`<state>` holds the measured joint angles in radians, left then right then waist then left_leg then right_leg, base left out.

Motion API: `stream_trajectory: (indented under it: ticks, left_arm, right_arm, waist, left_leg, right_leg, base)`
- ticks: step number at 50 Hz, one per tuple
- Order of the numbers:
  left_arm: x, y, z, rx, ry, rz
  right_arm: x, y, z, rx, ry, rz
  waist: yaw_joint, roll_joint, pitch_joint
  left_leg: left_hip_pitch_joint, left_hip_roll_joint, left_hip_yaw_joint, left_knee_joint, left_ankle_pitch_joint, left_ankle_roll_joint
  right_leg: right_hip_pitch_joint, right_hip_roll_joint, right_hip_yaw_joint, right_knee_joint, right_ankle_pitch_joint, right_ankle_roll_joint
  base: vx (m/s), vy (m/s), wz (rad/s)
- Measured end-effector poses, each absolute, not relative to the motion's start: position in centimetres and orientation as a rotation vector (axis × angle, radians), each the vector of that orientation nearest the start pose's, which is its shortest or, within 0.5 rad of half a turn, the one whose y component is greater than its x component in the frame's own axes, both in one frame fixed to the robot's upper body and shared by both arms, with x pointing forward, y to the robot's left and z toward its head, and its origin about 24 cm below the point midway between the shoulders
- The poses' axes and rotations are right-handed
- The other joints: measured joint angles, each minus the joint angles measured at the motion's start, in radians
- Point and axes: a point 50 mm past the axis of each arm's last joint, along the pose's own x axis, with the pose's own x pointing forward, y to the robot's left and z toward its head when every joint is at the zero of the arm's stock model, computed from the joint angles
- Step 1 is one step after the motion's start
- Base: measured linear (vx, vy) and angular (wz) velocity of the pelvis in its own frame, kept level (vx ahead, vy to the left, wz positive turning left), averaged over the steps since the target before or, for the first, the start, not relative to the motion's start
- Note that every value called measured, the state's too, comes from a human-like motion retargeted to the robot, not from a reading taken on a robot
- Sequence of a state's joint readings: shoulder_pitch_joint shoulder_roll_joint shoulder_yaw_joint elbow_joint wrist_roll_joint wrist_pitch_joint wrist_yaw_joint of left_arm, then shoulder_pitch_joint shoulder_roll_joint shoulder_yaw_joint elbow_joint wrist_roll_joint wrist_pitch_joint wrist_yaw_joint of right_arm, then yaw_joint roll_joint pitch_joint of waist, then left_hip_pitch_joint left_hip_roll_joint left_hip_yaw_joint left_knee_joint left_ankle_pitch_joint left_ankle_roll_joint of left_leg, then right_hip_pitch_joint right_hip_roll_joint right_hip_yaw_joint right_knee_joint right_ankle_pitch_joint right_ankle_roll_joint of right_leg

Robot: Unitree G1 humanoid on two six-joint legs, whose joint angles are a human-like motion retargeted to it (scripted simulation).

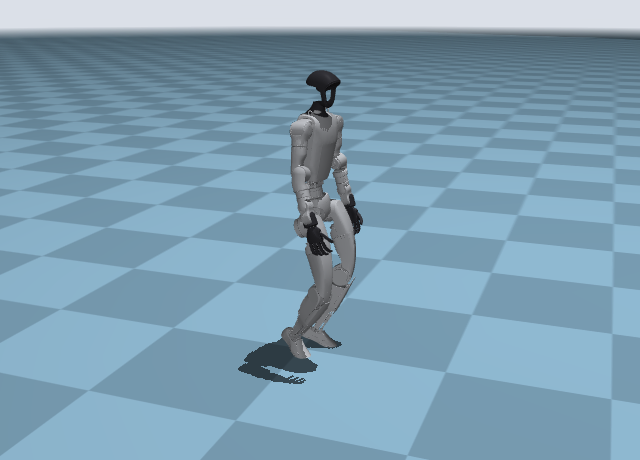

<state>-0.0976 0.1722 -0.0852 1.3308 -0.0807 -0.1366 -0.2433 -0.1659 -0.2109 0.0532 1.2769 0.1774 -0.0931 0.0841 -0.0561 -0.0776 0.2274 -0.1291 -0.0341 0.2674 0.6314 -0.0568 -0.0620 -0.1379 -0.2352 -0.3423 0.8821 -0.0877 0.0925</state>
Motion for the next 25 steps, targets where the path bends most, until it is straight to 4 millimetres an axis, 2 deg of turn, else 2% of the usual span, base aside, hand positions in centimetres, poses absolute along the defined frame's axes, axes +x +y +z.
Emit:
stream_trajectory:
  ticks: [6,12,15,20,25]
  left_arm:
    - [10.6,19.7,-16.4,0.006,1.152,-0.136]
    - [8.6,19.6,-16.9,0.023,1.224,-0.129]
    - [7.7,19.5,-17.1,0.033,1.266,-0.150]
    - [5.1,18.9,-17.6,-0.001,1.341,-0.183]
    - [3.4,18.6,-17.7,-0.023,1.376,-0.198]
  right_arm:
    - [17.9,-22.2,-13.3,-0.088,0.933,-0.067]
    - [21.2,-23.4,-11.2,-0.191,0.837,-0.062]
    - [23.2,-24.3,-9.8,-0.237,0.781,-0.076]
    - [24.5,-24.9,-8.4,-0.281,0.713,-0.083]
    - [24.3,-25.2,-8.3,-0.334,0.689,-0.074]
  waist:
    - [0.074,0.026,0.000]
    - [0.164,0.040,0.019]
    - [0.198,0.049,0.031]
    - [0.211,0.049,0.027]
    - [0.162,0.017,0.021]
  left_leg:
    - [-0.123,0.124,0.033,0.245,-0.057,0.002]
    - [-0.237,0.223,0.035,0.437,-0.158,0.054]
    - [-0.273,0.244,0.021,0.455,-0.196,0.071]
    - [-0.240,0.202,0.023,0.303,-0.190,0.070]
    - [-0.105,0.067,0.054,0.005,-0.126,0.073]
  right_leg:
    - [0.058,0.087,-0.041,-0.128,-0.089,-0.021]
    - [0.101,0.143,-0.060,-0.195,-0.220,-0.052]
    - [0.109,0.160,-0.070,-0.219,-0.247,-0.064]
    - [0.107,0.135,-0.087,-0.248,-0.172,-0.047]
    - [0.040,-0.006,-0.083,-0.087,-0.066,-0.022]
  base:
    - [0.01,-0.04,-0.29]
    - [0.02,0.00,-0.31]
    - [0.05,0.03,-0.33]
    - [0.09,0.07,-0.27]
    - [0.11,0.10,-0.14]
